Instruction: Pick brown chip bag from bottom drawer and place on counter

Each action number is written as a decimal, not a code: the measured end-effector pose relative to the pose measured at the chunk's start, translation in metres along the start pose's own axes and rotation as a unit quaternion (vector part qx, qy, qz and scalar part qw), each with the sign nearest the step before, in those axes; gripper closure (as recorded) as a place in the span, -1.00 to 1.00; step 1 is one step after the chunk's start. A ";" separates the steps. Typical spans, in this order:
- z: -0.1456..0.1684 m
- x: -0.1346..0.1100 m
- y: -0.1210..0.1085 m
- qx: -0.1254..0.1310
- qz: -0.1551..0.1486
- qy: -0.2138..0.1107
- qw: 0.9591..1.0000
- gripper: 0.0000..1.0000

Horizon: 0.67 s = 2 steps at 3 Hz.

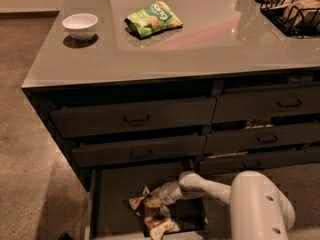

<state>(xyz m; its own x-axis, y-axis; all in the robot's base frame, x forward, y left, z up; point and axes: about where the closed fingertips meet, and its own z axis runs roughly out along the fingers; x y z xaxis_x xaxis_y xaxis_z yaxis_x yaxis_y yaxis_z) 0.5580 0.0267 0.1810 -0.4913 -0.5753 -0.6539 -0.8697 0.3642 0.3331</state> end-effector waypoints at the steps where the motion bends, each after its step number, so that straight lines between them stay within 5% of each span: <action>1: -0.023 -0.018 0.003 -0.027 -0.016 -0.049 0.998 0.99; 2: -0.064 -0.042 0.015 -0.044 -0.053 -0.108 0.992 1.00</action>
Offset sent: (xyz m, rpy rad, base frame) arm 0.0068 -0.0469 0.1431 0.3801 -0.2338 0.0920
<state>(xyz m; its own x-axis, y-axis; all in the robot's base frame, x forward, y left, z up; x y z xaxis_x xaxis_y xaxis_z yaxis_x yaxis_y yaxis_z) 0.5628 0.0094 0.2562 -0.3837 -0.4332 -0.8156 -0.9214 0.2390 0.3066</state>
